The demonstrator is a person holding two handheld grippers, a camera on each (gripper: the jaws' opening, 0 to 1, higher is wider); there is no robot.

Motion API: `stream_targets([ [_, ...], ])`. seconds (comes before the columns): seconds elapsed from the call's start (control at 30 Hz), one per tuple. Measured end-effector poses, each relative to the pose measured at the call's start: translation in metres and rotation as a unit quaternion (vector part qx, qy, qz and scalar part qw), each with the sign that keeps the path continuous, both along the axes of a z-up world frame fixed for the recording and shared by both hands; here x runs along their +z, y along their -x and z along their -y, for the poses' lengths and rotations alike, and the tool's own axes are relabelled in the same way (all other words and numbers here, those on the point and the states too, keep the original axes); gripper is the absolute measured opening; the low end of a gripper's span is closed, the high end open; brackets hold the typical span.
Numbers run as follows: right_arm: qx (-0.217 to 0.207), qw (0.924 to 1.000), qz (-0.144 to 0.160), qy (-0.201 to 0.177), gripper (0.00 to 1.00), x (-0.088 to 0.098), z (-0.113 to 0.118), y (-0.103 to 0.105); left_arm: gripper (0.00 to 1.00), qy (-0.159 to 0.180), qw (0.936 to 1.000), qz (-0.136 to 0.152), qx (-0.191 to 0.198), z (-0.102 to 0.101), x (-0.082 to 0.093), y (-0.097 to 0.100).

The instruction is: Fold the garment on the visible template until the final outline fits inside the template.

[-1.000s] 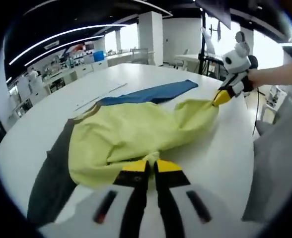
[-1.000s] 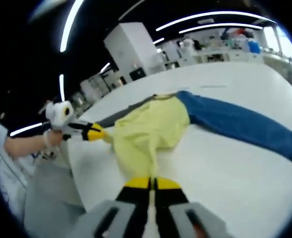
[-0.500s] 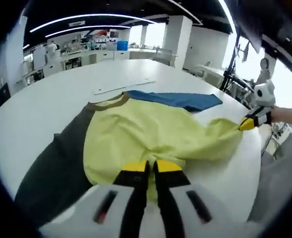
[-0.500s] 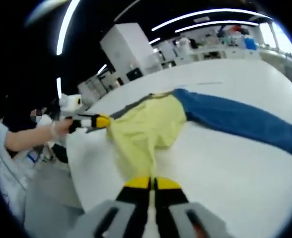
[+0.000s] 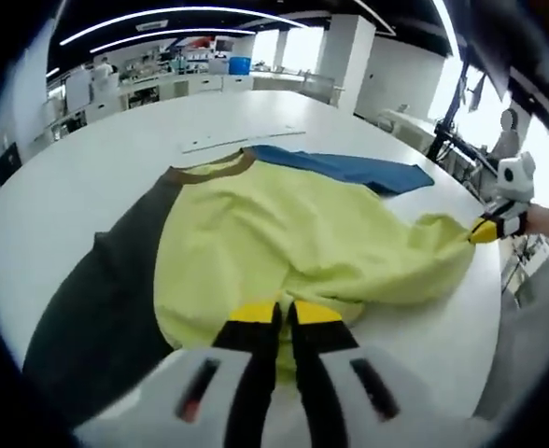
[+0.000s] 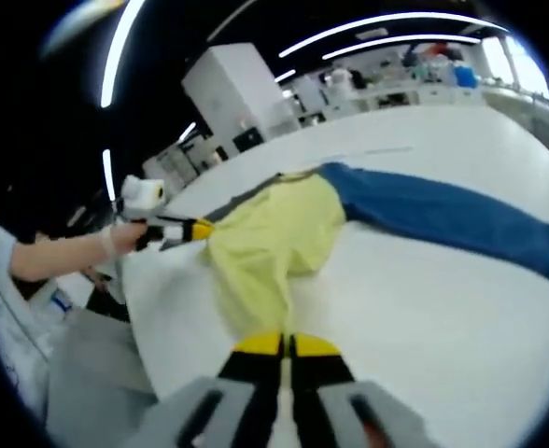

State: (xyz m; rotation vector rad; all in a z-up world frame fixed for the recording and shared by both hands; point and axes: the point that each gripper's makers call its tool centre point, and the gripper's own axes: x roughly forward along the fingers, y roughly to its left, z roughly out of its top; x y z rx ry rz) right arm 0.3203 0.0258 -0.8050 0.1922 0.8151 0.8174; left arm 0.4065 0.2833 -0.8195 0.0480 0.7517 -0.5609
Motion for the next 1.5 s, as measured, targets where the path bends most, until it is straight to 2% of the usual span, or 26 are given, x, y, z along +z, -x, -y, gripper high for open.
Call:
stream_targets([
  [0.13, 0.001, 1.0, 0.002, 0.0, 0.0, 0.001, -0.002, -0.001, 0.06, -0.003, 0.9999, 0.01, -0.002, -0.004, 0.004, 0.0],
  [0.3, 0.002, 1.0, 0.004, 0.0, 0.0, 0.002, -0.004, -0.001, 0.22, -0.005, 0.9998, 0.021, -0.001, -0.007, 0.013, 0.002],
  [0.5, 0.002, 1.0, 0.004, 0.001, 0.0, 0.001, -0.004, 0.0, 0.32, 0.002, 0.9995, 0.032, -0.001, -0.01, 0.023, 0.006],
  [0.87, 0.003, 1.0, 0.003, 0.001, 0.0, 0.0, -0.003, 0.0, 0.33, 0.005, 0.9994, 0.034, 0.01, -0.028, 0.023, 0.018],
  [1.1, 0.004, 1.0, 0.004, 0.002, 0.0, 0.001, -0.005, 0.002, 0.3, 0.012, 0.9992, 0.038, 0.008, -0.034, 0.026, 0.035],
  [1.27, 0.003, 1.0, 0.004, 0.001, 0.0, 0.001, -0.005, 0.002, 0.28, 0.016, 0.9994, 0.031, 0.007, -0.034, 0.021, 0.041],
  [1.4, 0.004, 1.0, 0.004, 0.002, 0.0, 0.001, -0.005, 0.002, 0.2, 0.018, 0.9996, 0.022, -0.008, -0.024, 0.015, 0.044],
  [1.5, 0.003, 1.0, 0.004, 0.001, 0.0, 0.002, -0.005, 0.002, 0.2, 0.019, 0.9996, 0.021, -0.007, -0.016, 0.014, 0.041],
])
